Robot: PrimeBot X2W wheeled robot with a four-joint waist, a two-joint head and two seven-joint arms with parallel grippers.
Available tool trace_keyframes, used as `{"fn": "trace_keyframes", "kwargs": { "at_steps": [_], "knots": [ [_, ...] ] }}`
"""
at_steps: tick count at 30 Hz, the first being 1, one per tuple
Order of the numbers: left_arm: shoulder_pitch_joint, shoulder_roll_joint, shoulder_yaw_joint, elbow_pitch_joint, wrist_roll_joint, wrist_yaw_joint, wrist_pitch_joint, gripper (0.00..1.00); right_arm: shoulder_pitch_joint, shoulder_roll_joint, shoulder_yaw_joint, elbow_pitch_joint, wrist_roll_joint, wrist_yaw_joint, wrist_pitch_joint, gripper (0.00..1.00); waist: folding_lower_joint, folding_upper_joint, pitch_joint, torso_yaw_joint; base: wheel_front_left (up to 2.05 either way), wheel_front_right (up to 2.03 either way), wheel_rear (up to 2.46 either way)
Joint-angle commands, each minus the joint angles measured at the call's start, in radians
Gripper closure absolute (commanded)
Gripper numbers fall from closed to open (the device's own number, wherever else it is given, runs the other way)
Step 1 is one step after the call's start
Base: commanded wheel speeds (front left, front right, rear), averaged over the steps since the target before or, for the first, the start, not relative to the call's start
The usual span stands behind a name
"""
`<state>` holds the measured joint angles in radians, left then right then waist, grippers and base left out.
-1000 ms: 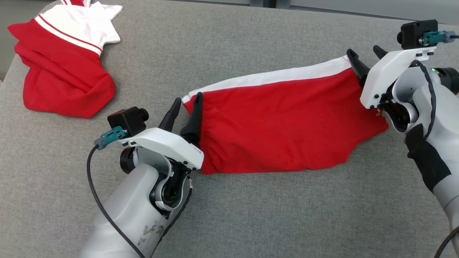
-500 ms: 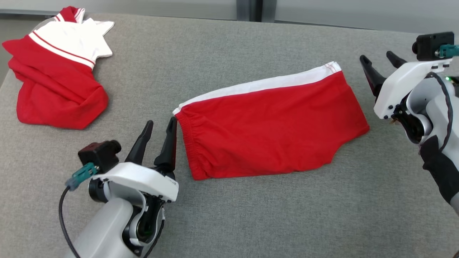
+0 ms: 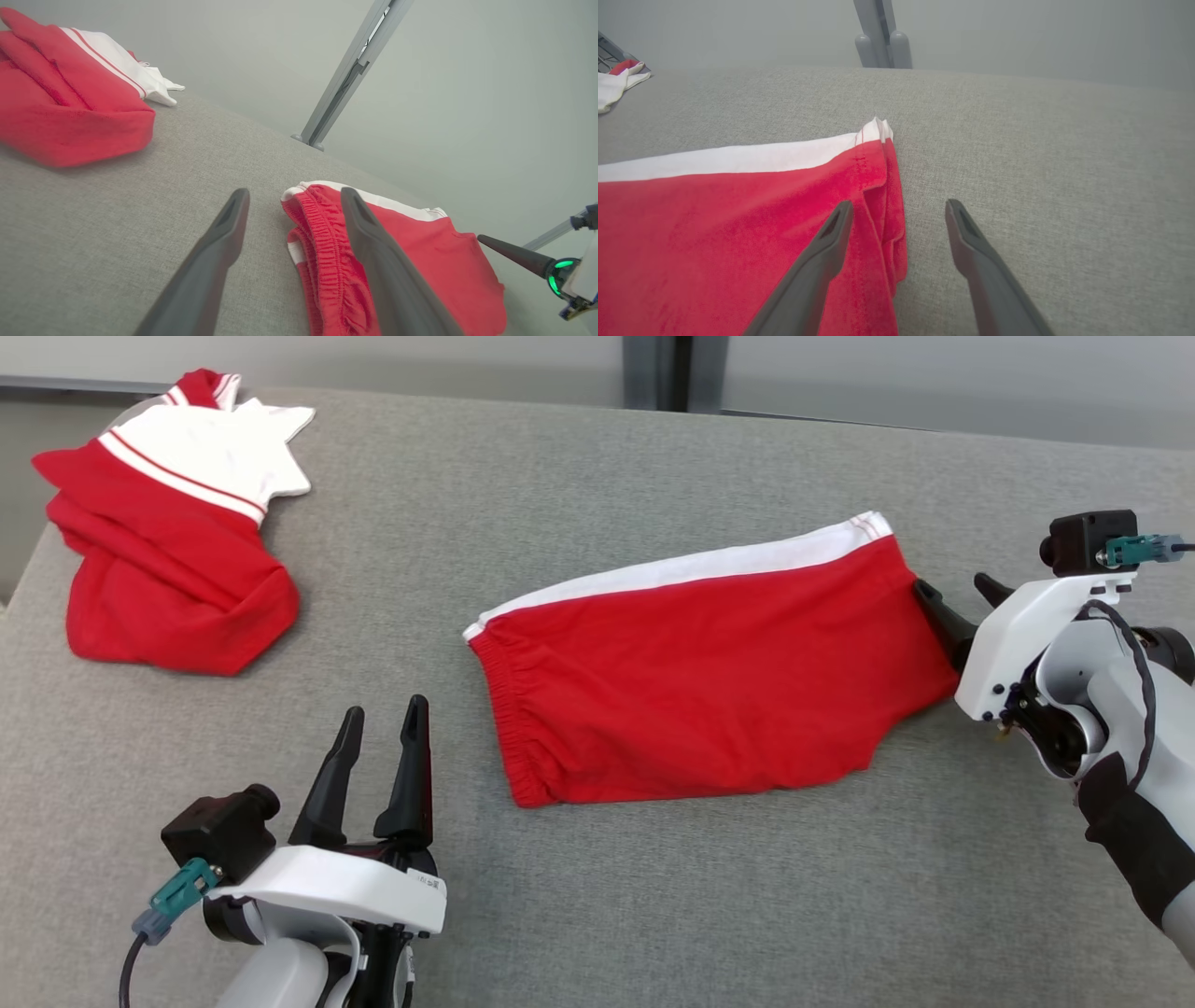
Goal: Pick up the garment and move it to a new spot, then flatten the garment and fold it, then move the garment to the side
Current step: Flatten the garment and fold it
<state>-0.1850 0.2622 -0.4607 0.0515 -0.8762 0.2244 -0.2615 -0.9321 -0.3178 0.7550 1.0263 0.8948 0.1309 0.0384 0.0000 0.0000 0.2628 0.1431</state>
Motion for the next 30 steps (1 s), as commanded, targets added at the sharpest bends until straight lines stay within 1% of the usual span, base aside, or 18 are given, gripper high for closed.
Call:
{"fn": "trace_keyframes", "kwargs": {
  "at_steps": [1,10,11,12,13,15,16,17,18,24,30],
  "knots": [
    [0.013,-0.004,0.009,-0.008,0.005,0.001,-0.004,0.0,0.01,-0.004,0.006,0.013,0.014,0.0,0.01,0.0,0.0,0.0,0.005,0.015,0.0,0.0,0.0],
    [0.033,-0.014,0.027,-0.018,0.015,-0.012,-0.005,0.0,0.03,0.014,0.021,0.072,0.078,0.0,0.068,0.0,0.0,0.0,0.009,0.058,0.0,0.0,0.0],
    [0.033,-0.015,0.029,-0.018,0.015,-0.01,-0.005,0.0,0.034,0.016,0.025,0.074,0.083,0.0,0.074,0.09,0.0,0.0,0.009,0.06,0.0,0.0,0.0],
    [0.033,-0.017,0.032,-0.019,0.015,-0.011,-0.005,0.0,0.036,0.018,0.03,0.075,0.087,0.0,0.077,0.35,0.0,0.0,0.008,0.061,0.0,0.0,0.0],
    [0.033,-0.017,0.035,-0.02,0.016,-0.011,-0.005,0.0,0.038,0.02,0.034,0.075,0.091,0.0,0.077,0.56,0.0,0.0,0.007,0.061,0.0,0.0,0.0],
    [0.038,-0.019,0.04,-0.02,0.018,-0.012,-0.005,0.0,0.037,0.022,0.042,0.077,0.095,0.0,0.069,0.71,0.0,0.0,0.005,0.06,0.0,0.0,0.0],
    [0.041,-0.02,0.043,-0.02,0.019,-0.012,-0.005,0.0,0.035,0.023,0.046,0.079,0.095,0.0,0.06,0.8,0.0,0.0,0.004,0.058,0.0,0.0,0.0],
    [0.043,-0.02,0.045,-0.02,0.021,-0.013,-0.005,0.0,0.032,0.024,0.048,0.081,0.097,0.0,0.049,0.93,0.0,0.0,0.003,0.056,0.0,0.0,0.0],
    [0.044,-0.02,0.048,-0.02,0.021,-0.013,-0.005,0.0,0.031,0.026,0.048,0.082,0.1,0.0,0.038,1.0,0.0,0.0,0.003,0.053,0.0,0.0,0.0],
    [0.051,-0.025,0.058,-0.016,0.025,-0.02,-0.005,0.0,0.034,0.041,0.038,0.074,0.139,0.0,-0.043,1.0,0.0,0.0,-0.003,0.032,0.0,0.0,0.0],
    [0.061,-0.031,0.057,-0.014,0.024,-0.026,-0.005,0.0,0.081,0.046,0.002,0.048,0.197,0.0,-0.127,1.0,0.0,0.0,-0.024,0.008,0.0,0.0,0.0]
  ]
}}
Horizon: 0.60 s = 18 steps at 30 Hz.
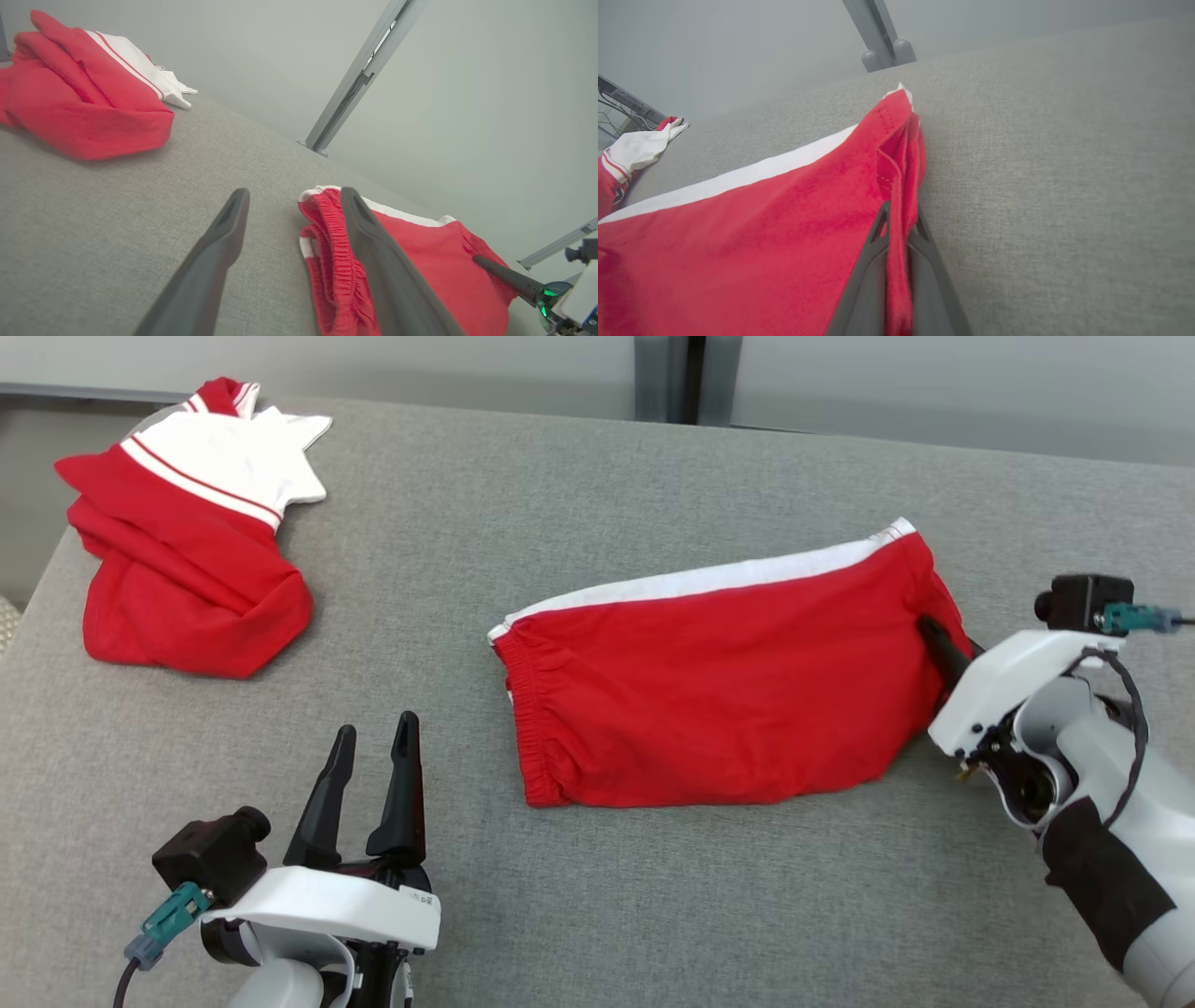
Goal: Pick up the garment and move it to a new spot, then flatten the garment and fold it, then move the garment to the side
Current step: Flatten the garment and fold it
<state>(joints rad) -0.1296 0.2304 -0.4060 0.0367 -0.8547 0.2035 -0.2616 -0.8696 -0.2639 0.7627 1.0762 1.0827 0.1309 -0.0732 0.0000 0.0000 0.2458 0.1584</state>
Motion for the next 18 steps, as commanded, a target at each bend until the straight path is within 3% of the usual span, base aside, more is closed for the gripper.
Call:
{"fn": "trace_keyframes", "kwargs": {
  "at_steps": [1,18],
  "knots": [
    [0.01,-0.001,0.003,0.001,0.002,-0.005,-0.005,0.0,0.032,-0.007,-0.011,-0.004,0.017,0.0,-0.029,1.0,0.0,0.0,-0.011,-0.013,0.0,0.0,0.0],
    [0.06,0.01,0.024,-0.025,-0.009,0.006,-0.005,0.0,0.164,0.042,-0.096,0.031,0.03,0.0,-0.178,1.0,0.0,0.0,-0.061,-0.094,0.0,0.0,0.0]
  ]
}}
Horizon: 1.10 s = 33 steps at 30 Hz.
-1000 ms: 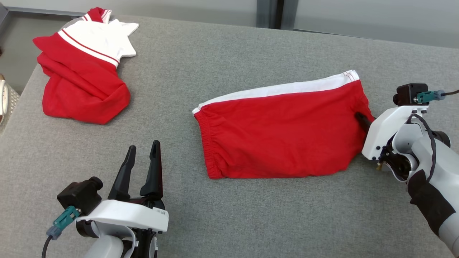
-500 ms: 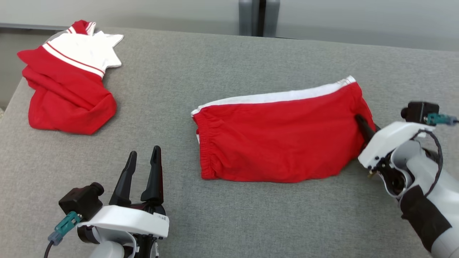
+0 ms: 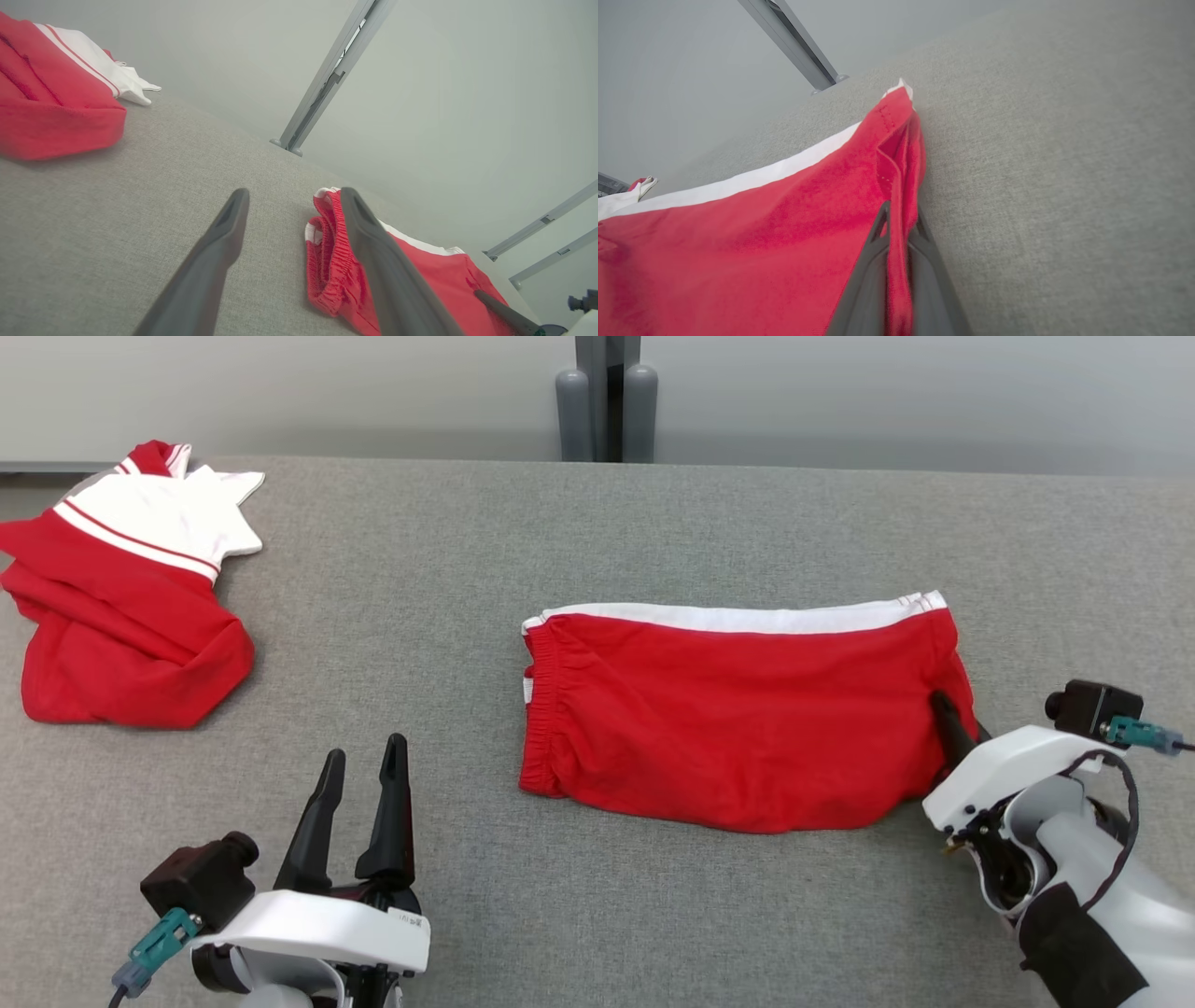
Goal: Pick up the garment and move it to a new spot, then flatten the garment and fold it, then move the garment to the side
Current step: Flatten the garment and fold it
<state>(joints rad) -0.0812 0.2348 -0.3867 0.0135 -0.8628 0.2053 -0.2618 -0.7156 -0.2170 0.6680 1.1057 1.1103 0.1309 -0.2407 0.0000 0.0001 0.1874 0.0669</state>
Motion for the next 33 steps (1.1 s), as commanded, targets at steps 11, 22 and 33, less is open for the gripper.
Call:
{"fn": "trace_keyframes", "kwargs": {
  "at_steps": [11,22,33],
  "knots": [
    [0.033,0.017,0.0,-0.011,0.004,0.014,-0.001,0.0,0.046,0.026,-0.039,0.025,-0.033,0.0,-0.025,0.44,0.0,-0.0001,-0.035,-0.018,0.0,0.0,0.0],
    [0.066,0.027,0.01,-0.033,0.004,0.022,0.0,0.0,0.053,-0.009,-0.084,0.025,-0.122,0.0,-0.027,0.0,0.0,-0.0001,-0.07,-0.053,0.0,0.0,0.0],
    [0.101,0.046,0.04,-0.057,0.035,0.048,-0.002,0.0,0.17,-0.034,-0.35,-0.228,-0.464,0.0,-0.026,0.0,0.0,-0.0001,-0.092,-0.112,0.0,0.0,0.0]
  ]
}}
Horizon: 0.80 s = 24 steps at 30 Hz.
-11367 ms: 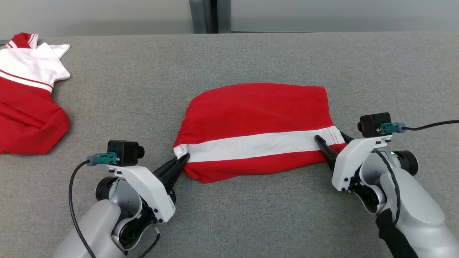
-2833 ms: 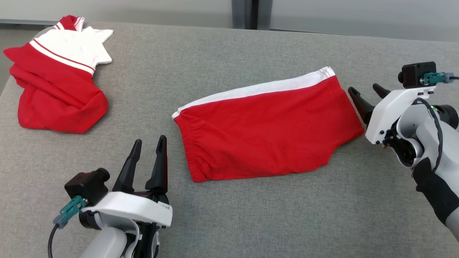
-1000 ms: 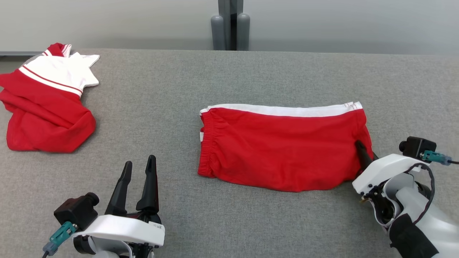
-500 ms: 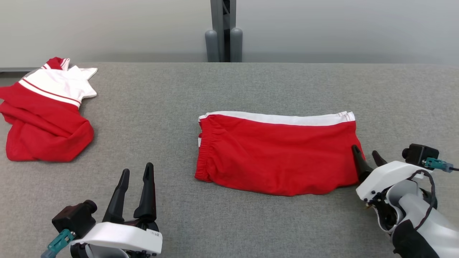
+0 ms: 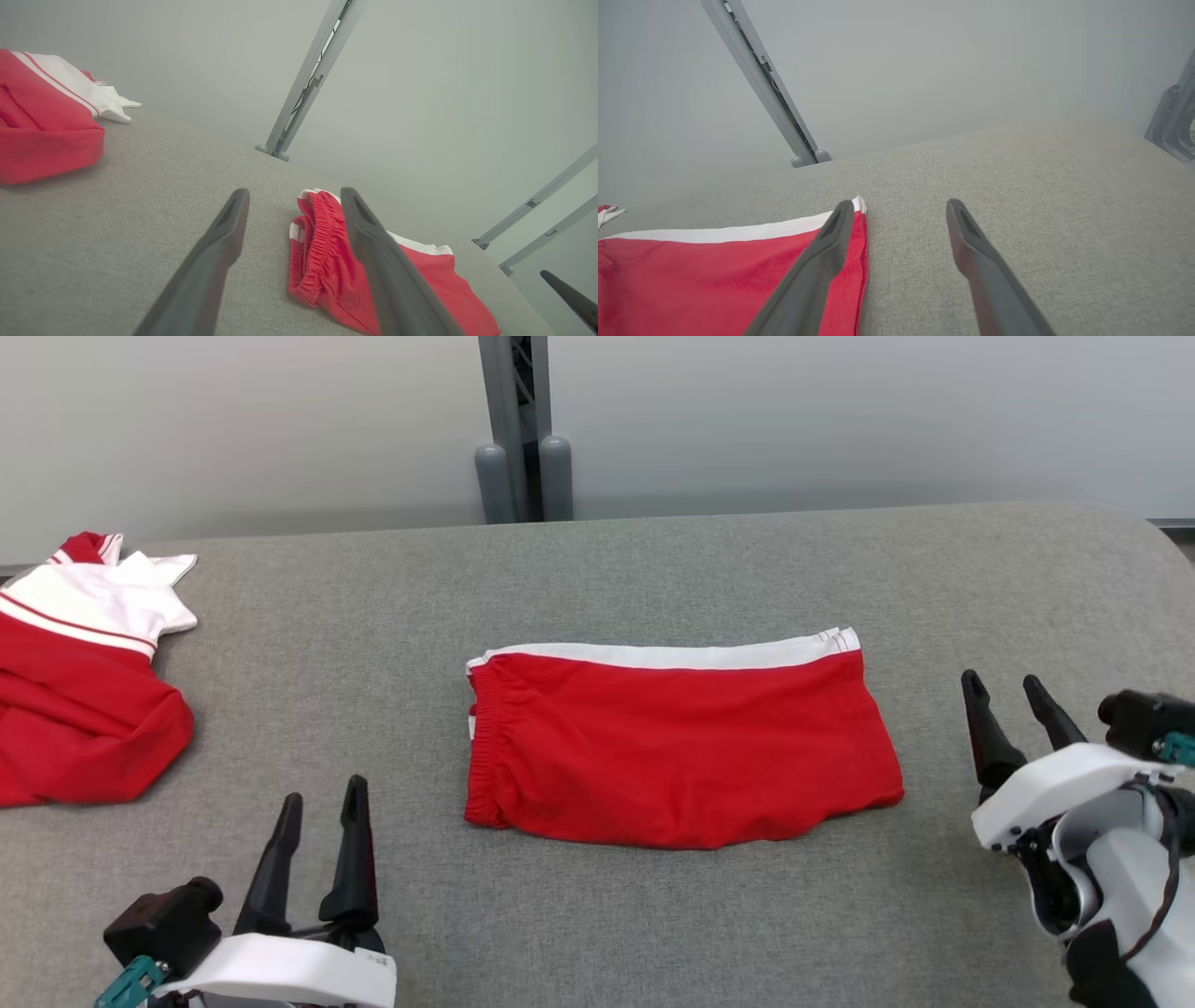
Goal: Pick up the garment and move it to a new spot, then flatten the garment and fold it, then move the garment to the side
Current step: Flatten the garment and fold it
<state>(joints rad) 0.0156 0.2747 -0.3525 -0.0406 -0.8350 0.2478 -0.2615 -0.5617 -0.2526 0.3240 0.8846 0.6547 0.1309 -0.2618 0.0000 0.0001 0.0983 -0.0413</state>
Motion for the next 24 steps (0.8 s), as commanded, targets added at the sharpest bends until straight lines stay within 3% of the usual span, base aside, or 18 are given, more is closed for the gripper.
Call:
{"fn": "trace_keyframes", "kwargs": {
  "at_steps": [1,9,17,24],
  "knots": [
    [0.009,0.008,0.014,-0.002,0.011,0.012,-0.003,0.0,0.042,0.015,-0.043,-0.042,-0.045,0.0,-0.005,0.0,0.0,-0.0001,-0.005,-0.007,0.0,0.0,0.0],
    [0.031,0.023,0.054,0.0,0.057,0.034,-0.004,0.0,0.239,0.144,-0.249,-0.313,-0.329,0.0,-0.004,0.0,0.0,-0.0001,-0.013,-0.025,0.0,0.0,0.0],
    [0.041,0.048,0.059,0.002,0.124,0.058,-0.005,0.0,0.352,0.195,-0.304,-0.524,-0.439,0.0,0.073,0.0,0.0,-0.0001,-0.017,-0.033,0.0,0.0,0.0],
    [0.058,0.059,0.045,0.007,0.164,0.075,-0.005,0.0,0.416,0.2,-0.302,-0.656,-0.432,0.0,0.141,0.0,0.0,-0.0001,-0.022,-0.033,0.0,0.0,0.0]
  ]
}}
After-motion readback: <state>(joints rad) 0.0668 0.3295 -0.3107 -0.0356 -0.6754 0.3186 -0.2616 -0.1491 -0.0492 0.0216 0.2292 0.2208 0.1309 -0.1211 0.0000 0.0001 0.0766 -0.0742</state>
